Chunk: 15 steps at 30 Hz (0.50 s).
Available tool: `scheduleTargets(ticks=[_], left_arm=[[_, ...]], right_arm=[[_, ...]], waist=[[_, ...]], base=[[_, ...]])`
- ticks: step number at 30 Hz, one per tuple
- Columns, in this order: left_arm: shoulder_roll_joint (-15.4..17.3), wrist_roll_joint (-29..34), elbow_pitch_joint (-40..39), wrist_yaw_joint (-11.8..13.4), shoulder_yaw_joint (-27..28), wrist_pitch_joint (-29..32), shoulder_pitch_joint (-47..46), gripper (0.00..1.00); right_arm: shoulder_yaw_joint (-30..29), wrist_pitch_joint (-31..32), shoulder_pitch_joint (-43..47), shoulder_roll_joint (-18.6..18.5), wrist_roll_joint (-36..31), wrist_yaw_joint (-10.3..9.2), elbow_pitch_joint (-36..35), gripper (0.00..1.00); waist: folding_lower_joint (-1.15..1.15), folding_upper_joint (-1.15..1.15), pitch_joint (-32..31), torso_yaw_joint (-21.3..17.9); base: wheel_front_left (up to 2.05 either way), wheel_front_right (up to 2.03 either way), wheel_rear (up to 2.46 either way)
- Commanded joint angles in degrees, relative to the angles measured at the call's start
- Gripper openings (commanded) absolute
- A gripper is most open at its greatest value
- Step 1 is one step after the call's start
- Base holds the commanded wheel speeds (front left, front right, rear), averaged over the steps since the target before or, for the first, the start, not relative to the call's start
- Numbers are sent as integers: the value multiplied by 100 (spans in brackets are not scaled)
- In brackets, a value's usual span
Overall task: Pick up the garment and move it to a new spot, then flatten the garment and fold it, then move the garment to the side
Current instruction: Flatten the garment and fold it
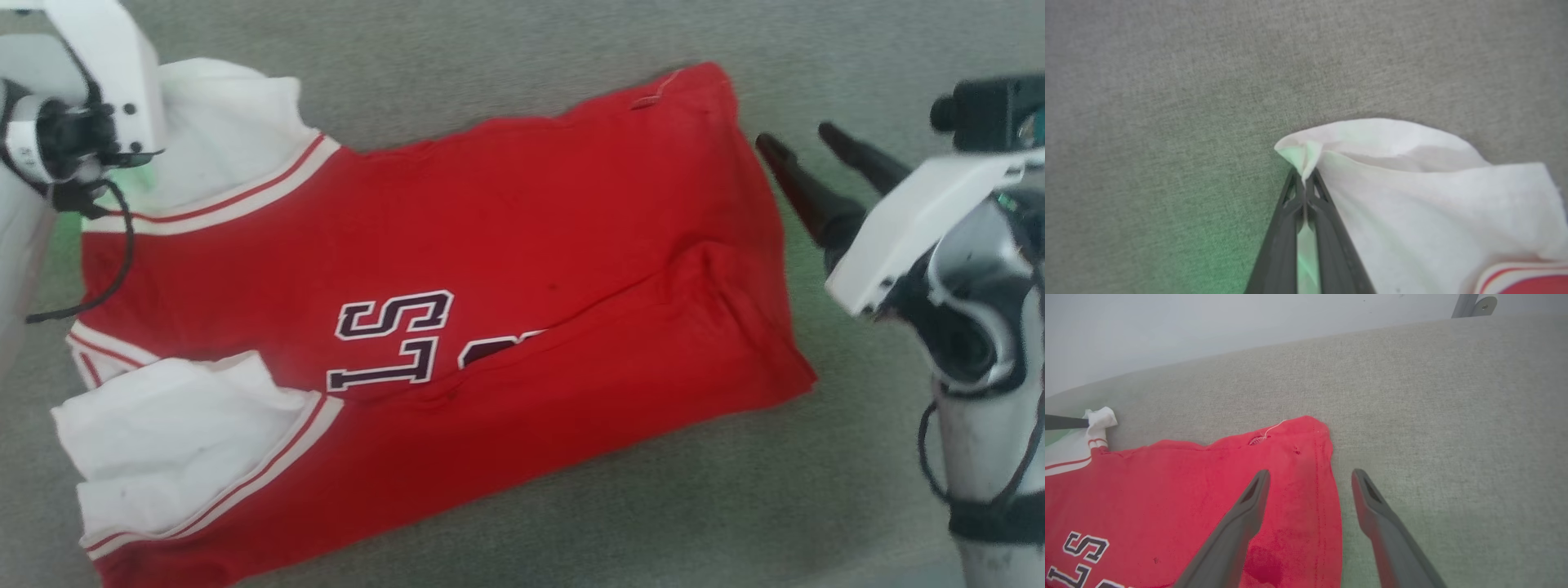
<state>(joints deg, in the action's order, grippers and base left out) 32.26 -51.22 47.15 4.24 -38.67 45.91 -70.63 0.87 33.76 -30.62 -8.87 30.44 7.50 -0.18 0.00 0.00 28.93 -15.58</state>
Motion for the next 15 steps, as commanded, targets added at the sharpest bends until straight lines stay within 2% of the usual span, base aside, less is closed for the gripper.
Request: scheduleTargets(ticks=[1,6,8,15], left_arm=[[-169,57,114,-60,-115,-35,80,0],[-452,90,252,-97,-158,-177,-148,0],[-549,95,308,-115,-168,-222,-227,0],[-775,119,559,-234,-197,-446,-425,0]], right_arm=[[-8,124,-227,-50,56,-2,135,100],[197,531,-861,-329,-156,-2,719,100],[243,708,-1098,-291,-123,-2,1066,100],[735,1484,-1803,-497,-33,-2,2422,100]], waist=[[0,0,65,157],[0,0,155,437],[0,0,192,517],[0,0,298,704]], base=[[0,0,0],[0,0,0],[0,0,0],[0,0,0]])
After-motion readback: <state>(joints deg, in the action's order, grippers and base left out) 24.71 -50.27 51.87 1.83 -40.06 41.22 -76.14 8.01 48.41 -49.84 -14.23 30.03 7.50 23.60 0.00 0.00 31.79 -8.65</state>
